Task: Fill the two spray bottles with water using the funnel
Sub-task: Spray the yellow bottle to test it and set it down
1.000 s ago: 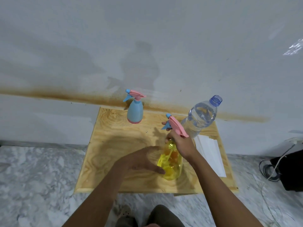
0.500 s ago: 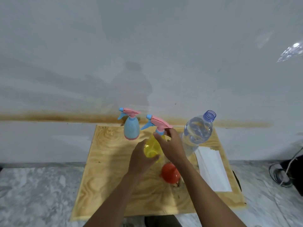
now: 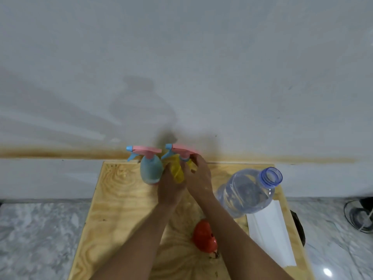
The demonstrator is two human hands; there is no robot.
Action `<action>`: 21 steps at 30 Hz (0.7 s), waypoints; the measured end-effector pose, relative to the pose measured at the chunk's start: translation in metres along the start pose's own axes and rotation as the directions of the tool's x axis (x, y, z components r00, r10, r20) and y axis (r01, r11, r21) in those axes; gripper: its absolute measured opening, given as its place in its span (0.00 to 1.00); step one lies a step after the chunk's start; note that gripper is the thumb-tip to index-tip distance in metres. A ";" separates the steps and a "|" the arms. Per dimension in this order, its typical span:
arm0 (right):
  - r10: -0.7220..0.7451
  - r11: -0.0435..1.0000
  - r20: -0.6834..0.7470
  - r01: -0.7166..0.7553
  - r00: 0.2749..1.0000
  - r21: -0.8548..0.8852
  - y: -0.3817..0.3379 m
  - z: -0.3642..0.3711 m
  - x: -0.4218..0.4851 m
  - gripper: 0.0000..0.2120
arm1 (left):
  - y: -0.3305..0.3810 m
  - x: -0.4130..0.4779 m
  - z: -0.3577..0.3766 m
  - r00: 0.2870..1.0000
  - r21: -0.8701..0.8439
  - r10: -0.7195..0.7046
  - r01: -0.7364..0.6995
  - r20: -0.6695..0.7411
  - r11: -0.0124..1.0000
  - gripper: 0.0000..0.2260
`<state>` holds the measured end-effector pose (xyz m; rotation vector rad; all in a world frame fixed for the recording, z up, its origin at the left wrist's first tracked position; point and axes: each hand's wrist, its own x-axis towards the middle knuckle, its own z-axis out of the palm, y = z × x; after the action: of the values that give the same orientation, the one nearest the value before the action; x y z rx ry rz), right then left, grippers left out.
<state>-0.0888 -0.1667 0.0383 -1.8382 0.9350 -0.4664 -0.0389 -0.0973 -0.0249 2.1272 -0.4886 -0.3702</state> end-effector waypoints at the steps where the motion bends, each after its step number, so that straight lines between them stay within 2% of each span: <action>1: -0.003 1.000 -0.003 0.003 1.000 -0.005 -0.001 0.001 0.002 0.15 | 0.000 0.003 0.001 0.999 0.010 0.036 -0.035 -0.009 0.999 0.03; 7: 0.014 0.998 0.017 -0.013 1.000 -0.065 -0.003 -0.003 0.003 0.17 | -0.006 0.006 0.005 0.999 0.000 0.054 -0.054 0.000 0.999 0.13; 10: 0.022 0.993 -0.005 -0.023 1.000 -0.114 -0.004 -0.004 0.001 0.18 | -0.005 0.005 0.003 0.999 0.003 0.035 -0.035 0.011 0.999 0.11; 13: 0.020 0.996 -0.003 -0.020 1.000 -0.085 -0.003 -0.005 -0.002 0.18 | -0.003 0.004 0.002 0.999 0.006 0.039 -0.039 0.003 0.999 0.06; 17: 0.004 0.998 0.010 -0.003 1.000 -0.055 -0.002 -0.006 -0.007 0.19 | -0.003 0.004 0.000 0.999 -0.032 0.020 -0.019 0.030 0.999 0.18; 21: -0.036 0.999 0.038 0.037 0.999 -0.032 -0.005 -0.009 -0.020 0.21 | -0.001 -0.007 -0.005 0.999 -0.102 -0.005 0.010 0.049 0.995 0.21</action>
<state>-0.1056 -0.1550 0.0481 -1.8903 0.8901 -0.4397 -0.0423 -0.0897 -0.0226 2.0252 -0.4795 -0.4437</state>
